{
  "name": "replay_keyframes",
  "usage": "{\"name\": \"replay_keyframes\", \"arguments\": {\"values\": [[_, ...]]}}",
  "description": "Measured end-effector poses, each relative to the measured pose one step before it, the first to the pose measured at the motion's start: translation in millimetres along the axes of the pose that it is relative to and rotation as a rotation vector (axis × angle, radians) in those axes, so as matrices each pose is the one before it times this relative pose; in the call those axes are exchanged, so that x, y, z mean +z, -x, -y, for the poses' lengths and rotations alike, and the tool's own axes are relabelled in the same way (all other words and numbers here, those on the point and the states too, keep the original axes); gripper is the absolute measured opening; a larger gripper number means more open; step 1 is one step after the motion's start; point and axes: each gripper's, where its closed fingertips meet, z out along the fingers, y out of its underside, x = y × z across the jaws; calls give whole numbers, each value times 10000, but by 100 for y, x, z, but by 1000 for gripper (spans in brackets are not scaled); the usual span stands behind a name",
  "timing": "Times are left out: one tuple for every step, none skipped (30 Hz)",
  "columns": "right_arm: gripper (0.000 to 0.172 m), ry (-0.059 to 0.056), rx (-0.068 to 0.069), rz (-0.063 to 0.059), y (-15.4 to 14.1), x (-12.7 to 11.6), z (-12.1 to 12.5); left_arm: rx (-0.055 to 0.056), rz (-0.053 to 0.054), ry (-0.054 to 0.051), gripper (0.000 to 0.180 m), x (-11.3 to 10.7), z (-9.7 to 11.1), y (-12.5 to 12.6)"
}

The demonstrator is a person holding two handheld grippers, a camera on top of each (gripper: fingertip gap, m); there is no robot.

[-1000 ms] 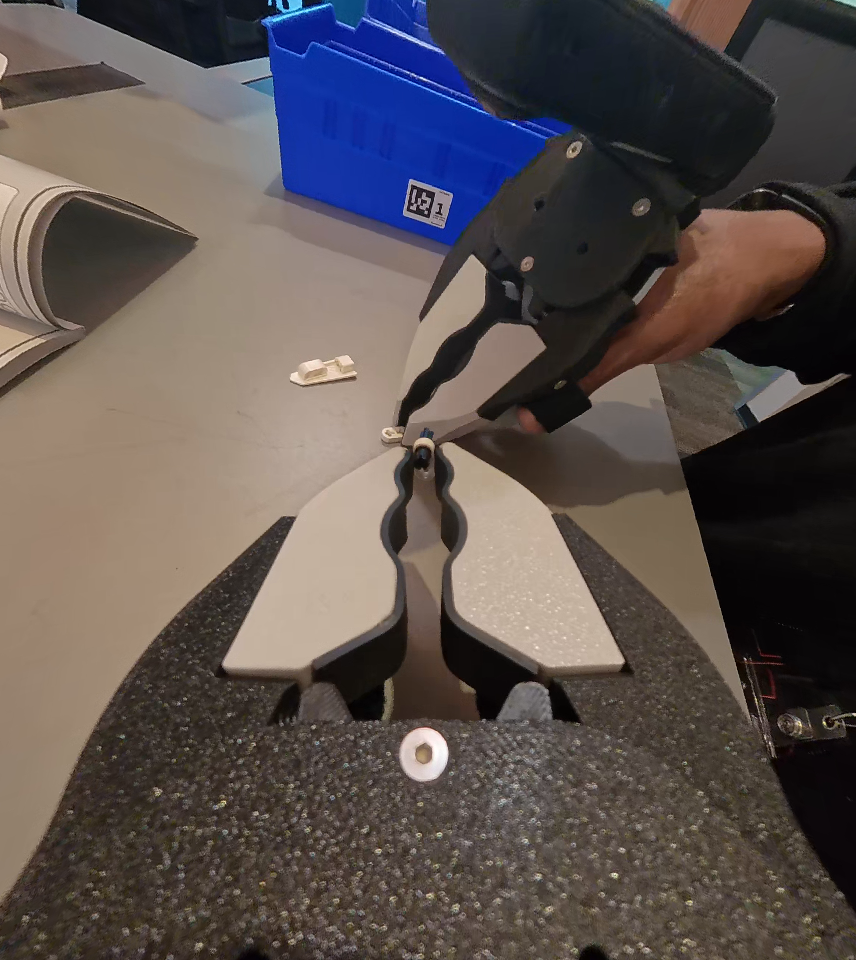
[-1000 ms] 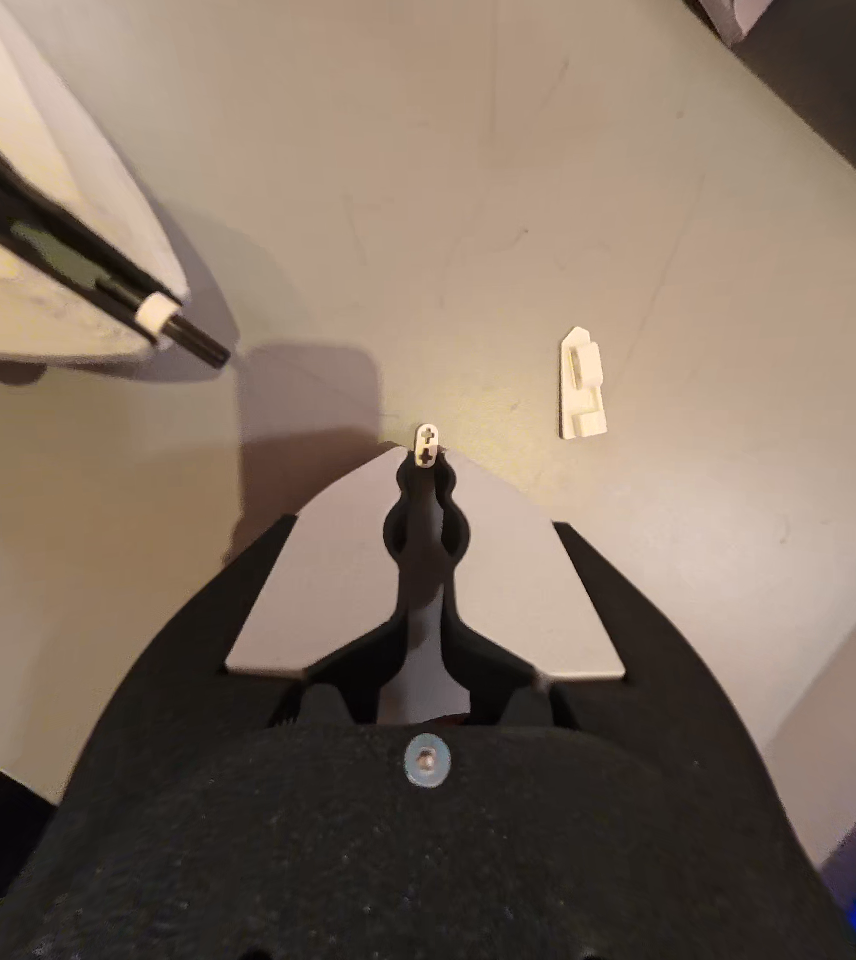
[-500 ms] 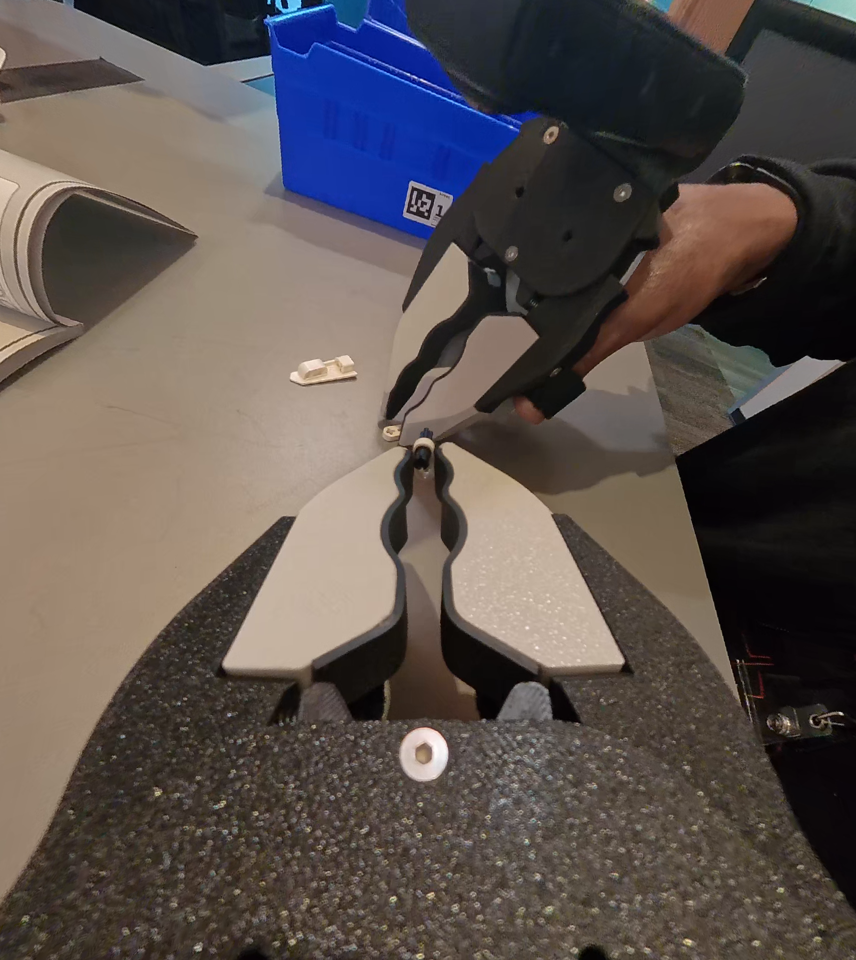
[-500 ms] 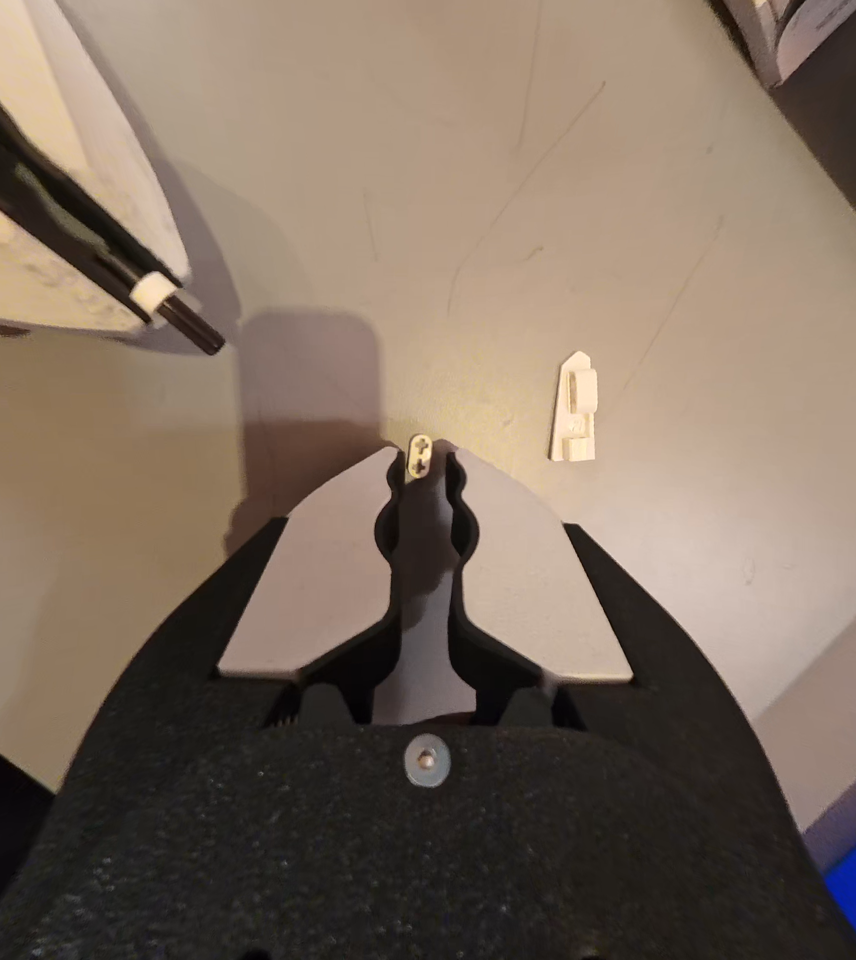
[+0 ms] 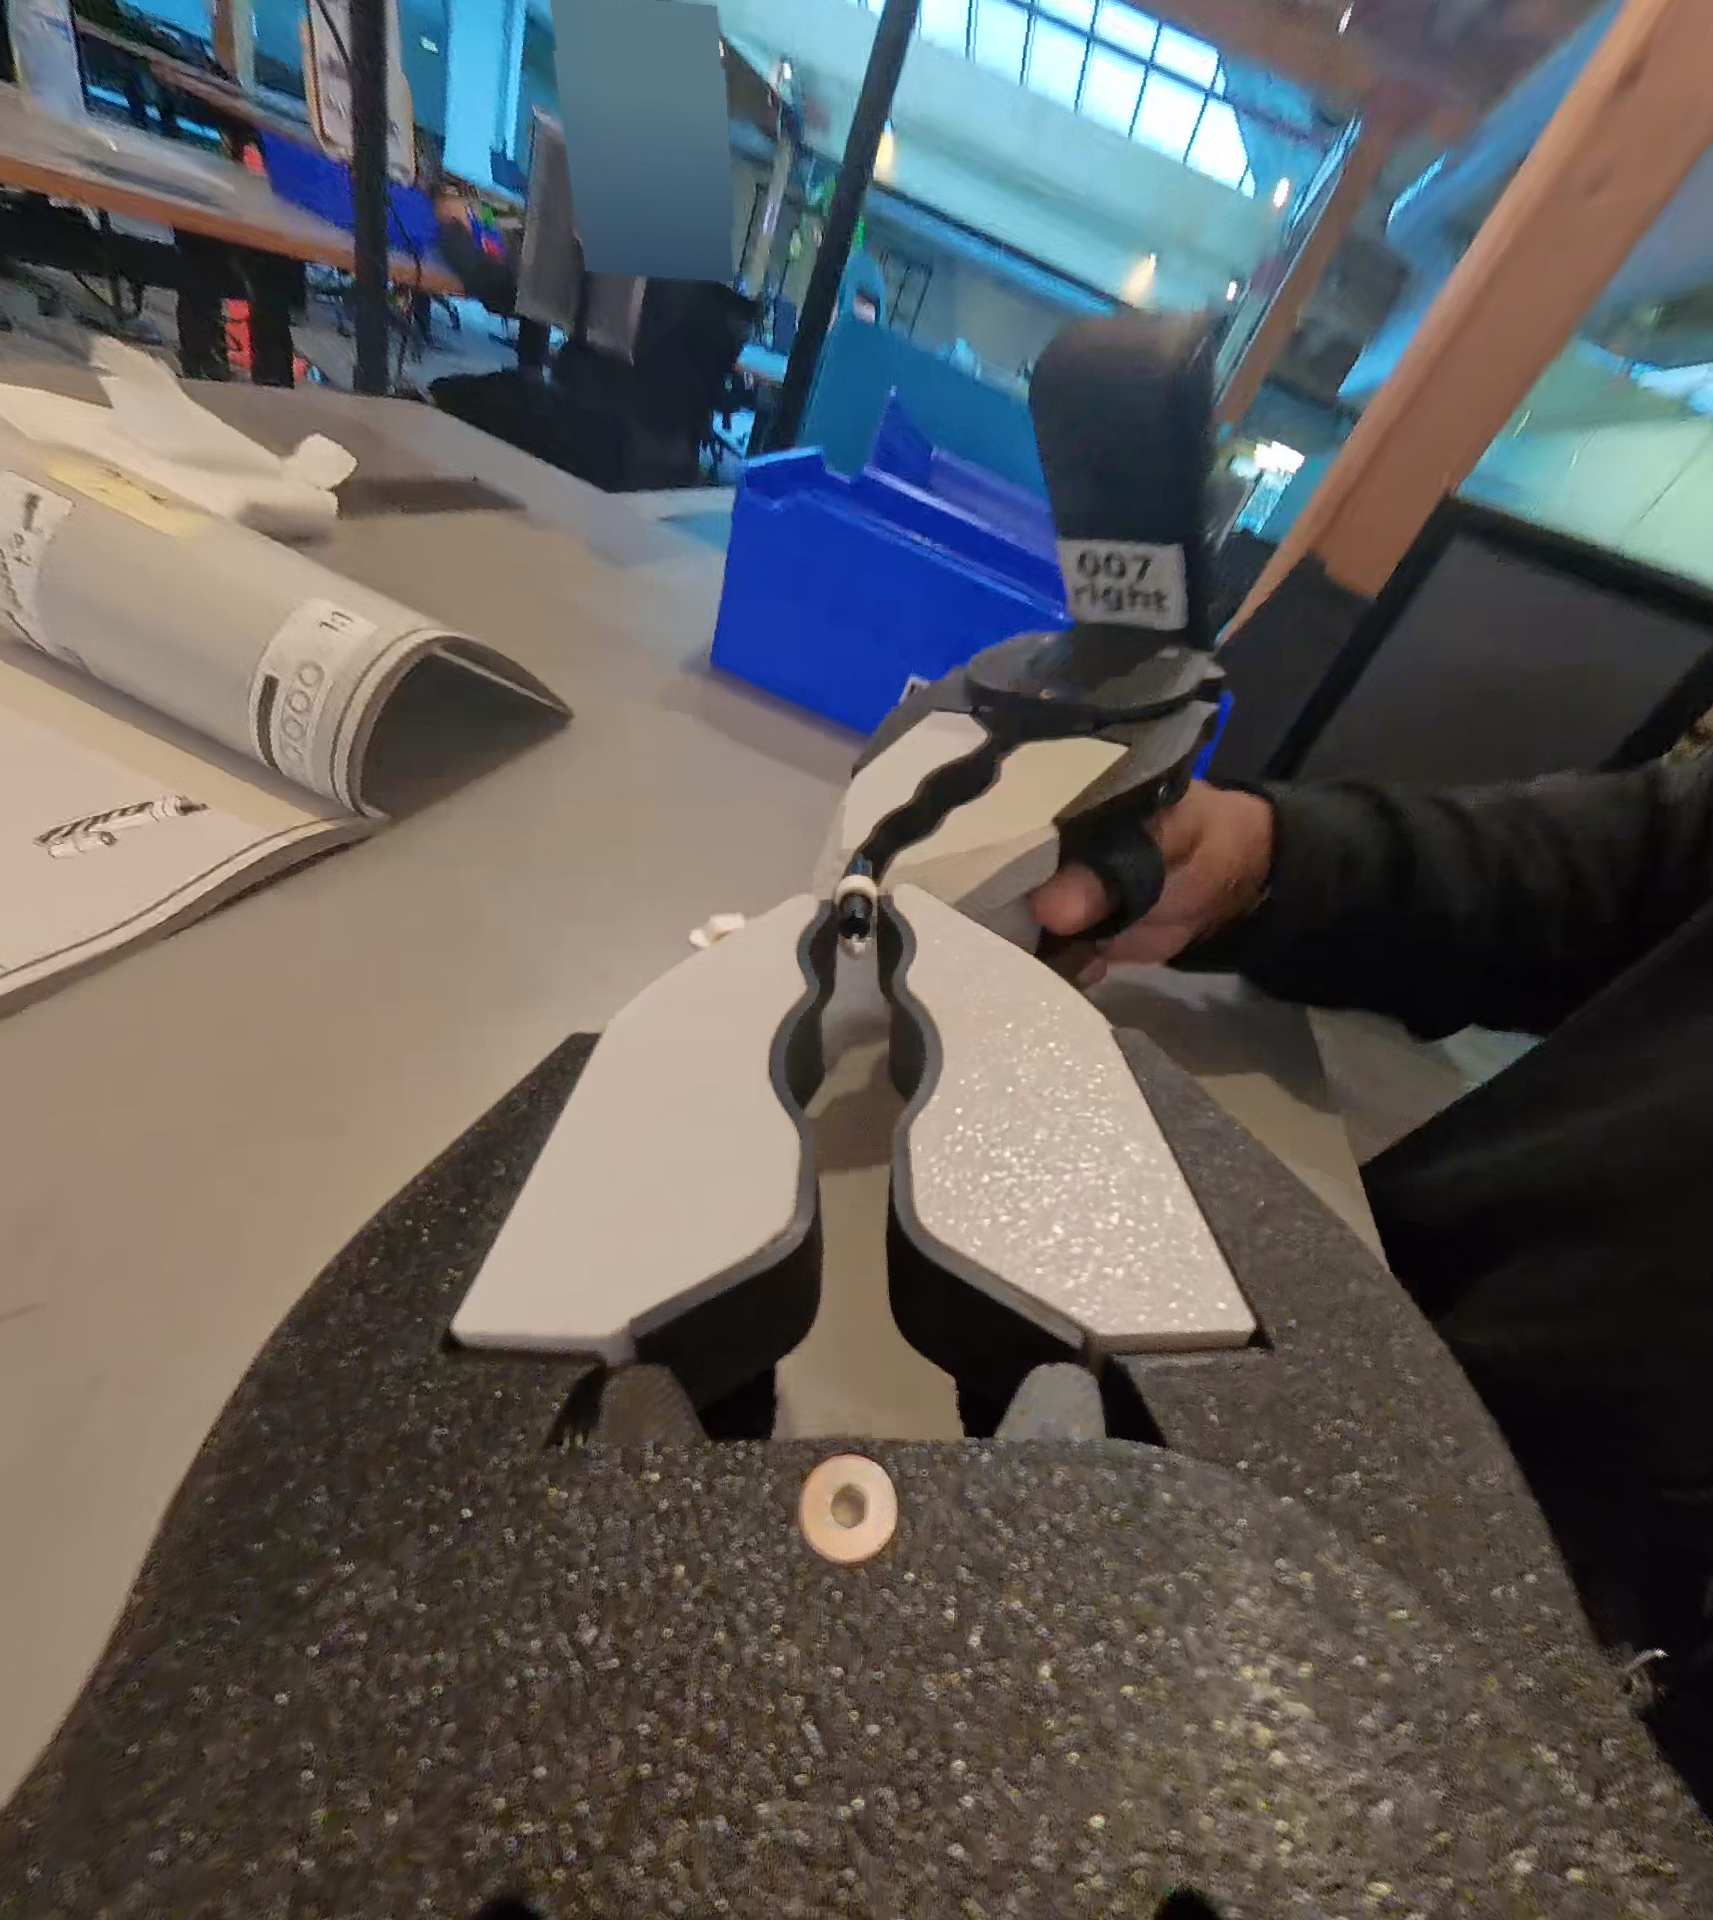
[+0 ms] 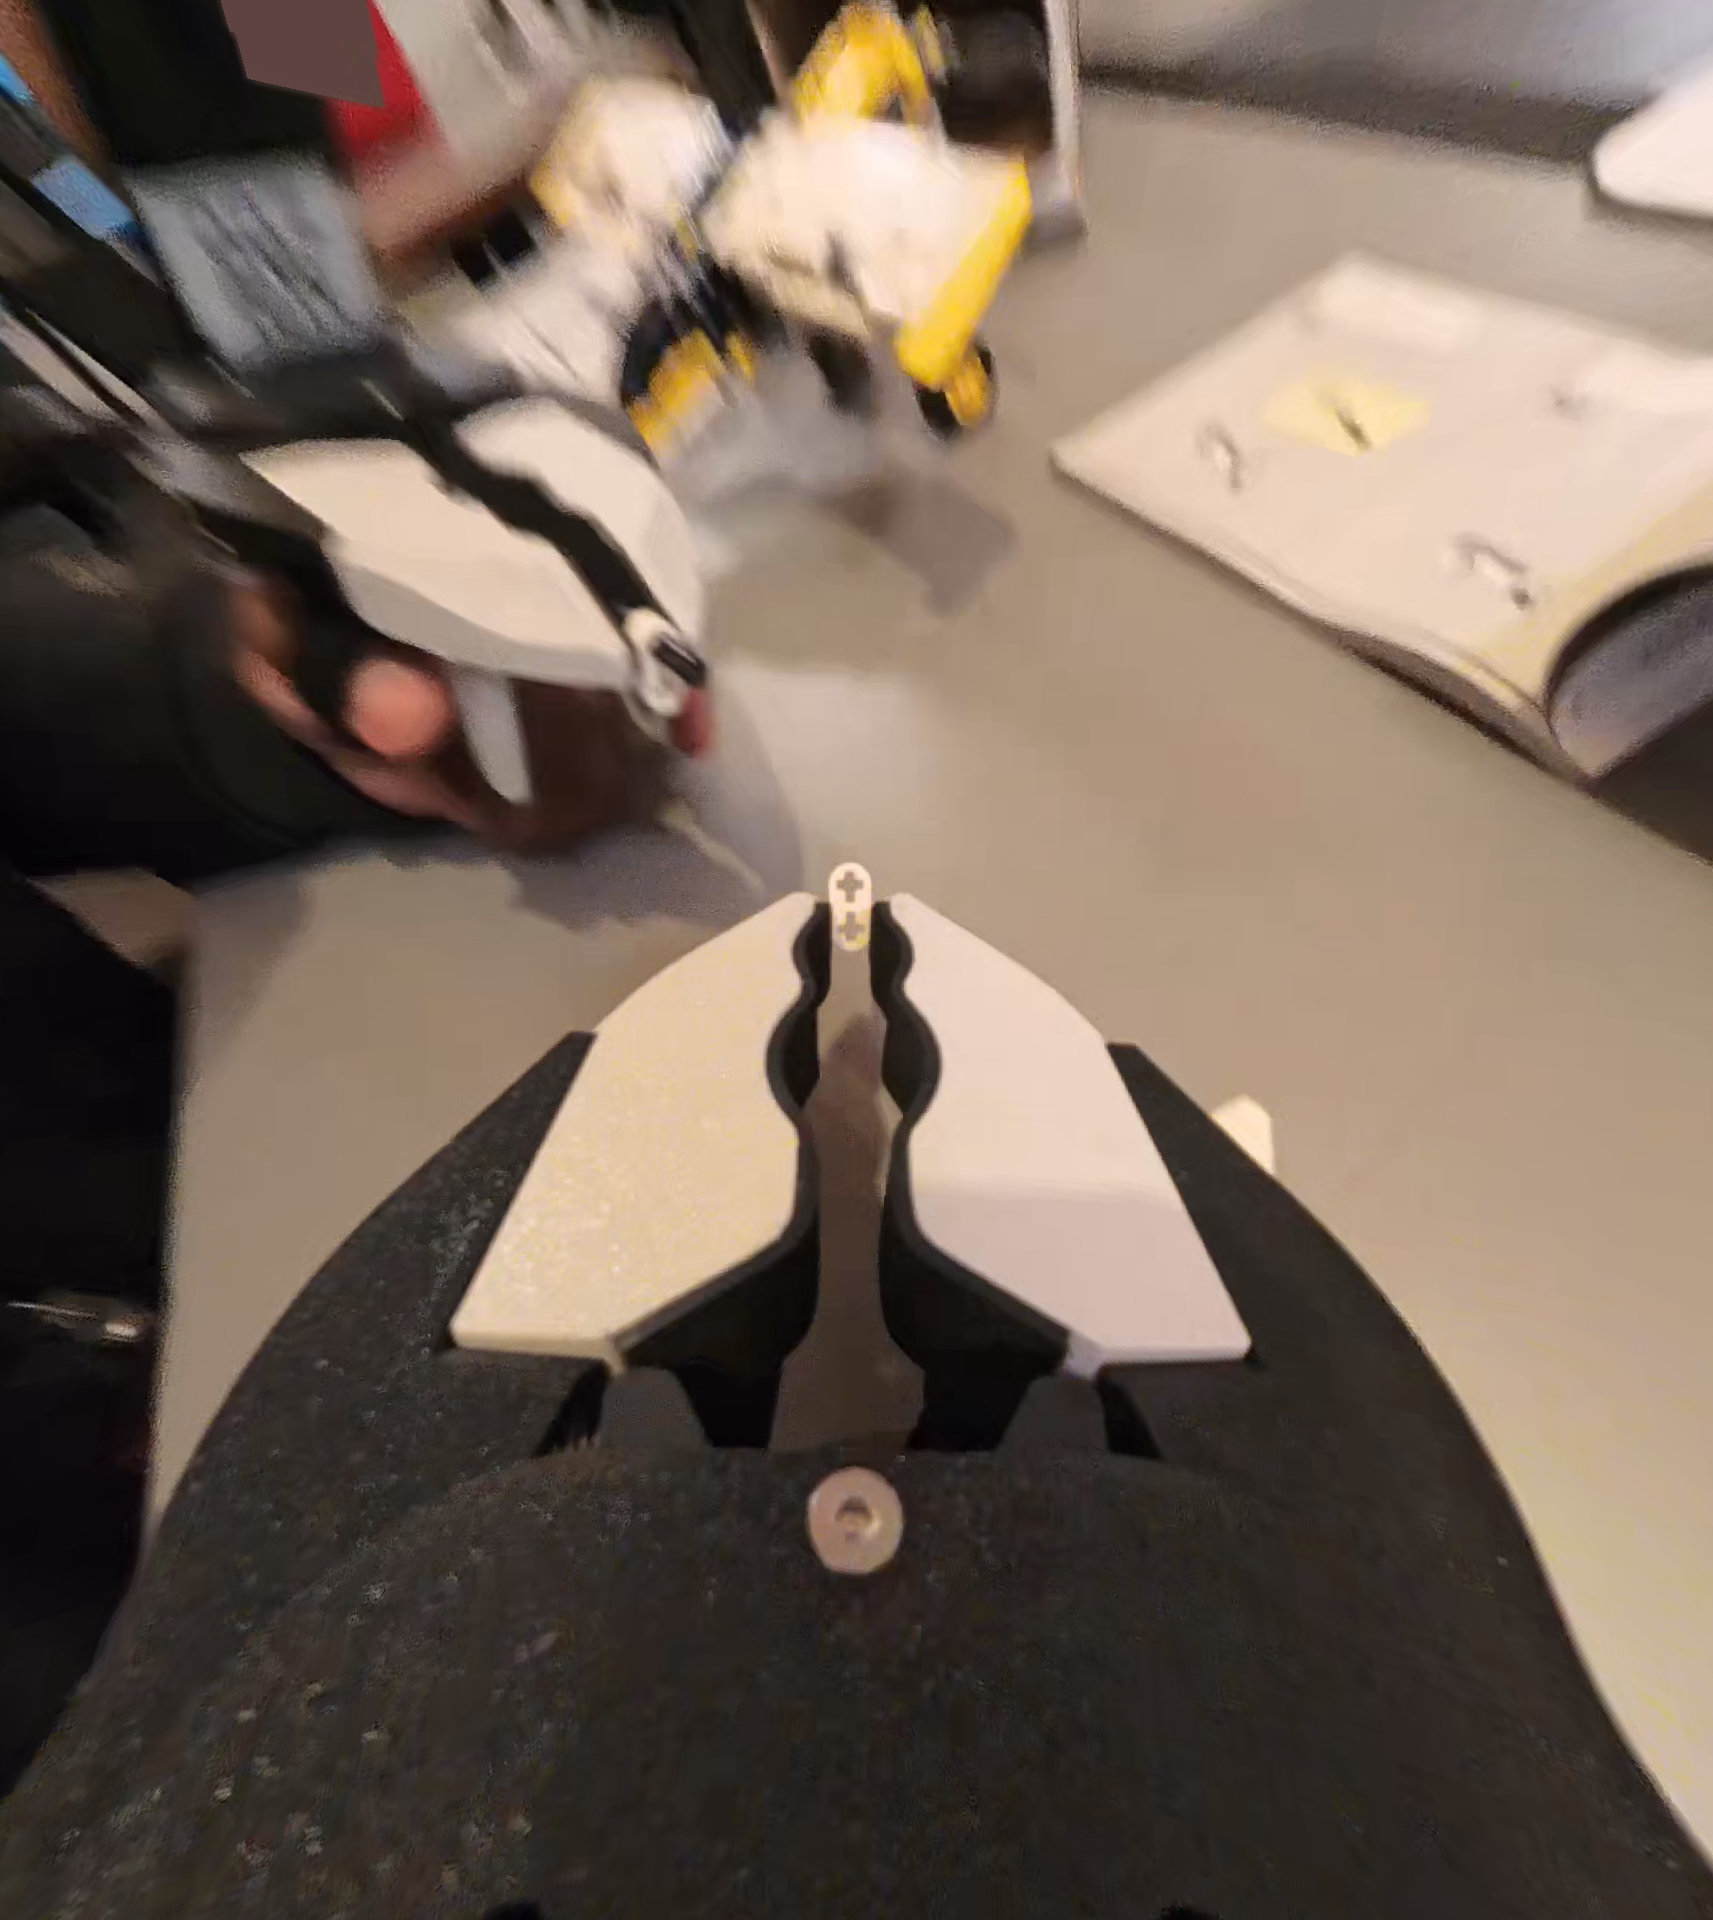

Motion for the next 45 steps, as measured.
{"name": "replay_keyframes", "arguments": {"values": [[7, -915, 412, 831, 467, -353, 1197, -199, -100, -158, 7, 81, 198, 65], [7, -699, 426, 603, 155, -238, 935, -199, -122, -173, 7, 109, 244, 26], [7, -466, 323, 377, -139, -146, 594, -131, -79, -188, 7, 92, 275, 46], [7, -377, 298, 372, -58, -137, 542, -94, -81, -60, 7, 174, 109, 39], [7, -454, 167, 413, 183, -210, 806, -55, -100, -32, 7, 215, 71, -34], [7, -310, 79, 305, 89, -152, 579, 4, -125, -120, 7, 202, 167, -134], [7, 26, 179, 148, -180, -4, 69, -8, -174, -113, 7, 235, 149, -218], [7, -39, 225, 183, -94, 4, 150, -22, -62, -86, 7, 262, 83, -43], [7, -163, 161, 253, 73, -50, 305, -47, 3, -16, 7, 311, -13, 75], [7, -86, 176, 137, -79, -45, 197, -38, 8, -18, 7, 296, 14, 68], [7, -56, 180, 191, 20, -44, 148, -28, 24, -3, 7, 291, 8, 80], [7, -60, 124, 215, 112, -61, 126, -26, 10, 5, 7, 258, -6, 74], [7, 5, 103, 166, 125, -50, 22, -25, 37, 7, 7, 203, -6, 106], [7, 0, 65, 167, 167, -39, -10, -25, 36, -7, 7, 138, 25, 98], [7, 15, 49, 203, 242, -33, -23, -27, -32, 2, 7, 92, 13, 25], [7, 56, 89, 157, 151, 1, -78, -28, -91, -3, 7, 76, 25, -63], [7, 61, 93, 101, 54, 29, -80, -28, -38, -8, 7, 39, 22, 4], [7, 62, 66, 99, 76, 48, -68, -23, -41, -9, 7, 17, 25, -22], [7, 83, 47, 59, 33, 64, -105, -14, -81, -24, 7, -5, 35, -90], [7, 70, 5, 4, 2, 71, -91, -12, -27, 16, 7, -7, -15, -31], [7, 81, -8, 35, 64, 74, -119, 2, -42, 38, 7, 25, -62, -69], [7, 88, -5, 2, 15, 90, -124, 7, -15, 71, 7, 38, -100, -37], [7, 41, 0, 3, 8, 57, -55, 1, -15, 50, 7, 30, -80, -38], [7, 31, 24, 27, 17, 15, -30, -6, -10, 6, 7, -8, 6, -13], [7, 29, 45, 29, 1, 11, -25, -44, -24, 43, 8, -9, -54, -13], [7, 50, 41, 22, 14, 21, -50, -25, -36, 31, 8, -26, -25, -37], [7, 67, 21, 32, 36, 42, -81, 21, -19, 57, 7, -22, -55, -35], [7, 49, -3, 2, 11, 39, -56, 64, -4, 86, 7, -32, -84, -34], [7, 82, -1, 31, 66, 46, -117, 88, -16, 70, 7, -42, -55, -86], [7, 80, 3, 42, 80, 40, -108, 98, -25, 76, 7, -29, -77, -97], [7, 58, -42, 27, 86, 53, -101, 110, -7, 94, 7, -19, -107, -60], [7, 61, -60, -37, 30, 52, -110, 107, 19, 94, 7, -20, -97, -8], [7, 80, -50, -60, 10, 60, -137, 83, -7, 92, 7, -19, -92, -34], [7, 55, -58, -55, 23, 44, -109, 83, -23, 83, 7, -27, -78, -50], [7, 50, -53, -57, 17, 24, -106, 80, -18, 86, 7, -38, -92, -47], [7, 60, -49, -54, 2, 5, -114, 61, -22, 93, 7, -26, -97, -33], [7, 55, -59, -47, 19, -4, -91, 42, -57, 102, 7, -34, -99, -70], [7, 104, -87, -19, 57, 7, -159, 42, -90, 138, 7, -30, -134, -111], [7, 126, -113, -1, 85, -6, -178, 72, -106, 181, 7, -20, -171, -152], [7, 159, -114, -4, 79, 6, -219, 91, -84, 204, 7, -30, -177, -111], [7, 158, -111, 10, 90, 4, -205, 78, -109, 206, 7, -36, -182, -163], [7, 145, -95, 42, 126, 6, -198, 50, -140, 174, 7, -37, -152, -196], [7, 181, -75, 100, 188, 41, -247, 15, -193, 230, 7, -13, -242, -246], [7, 208, -85, 89, 163, 36, -276, 13, -141, 247, 7, -25, -269, -174], [7, 232, -94, 18, 81, 45, -301, 23, -117, 265, 7, -20, -305, -153]]}}
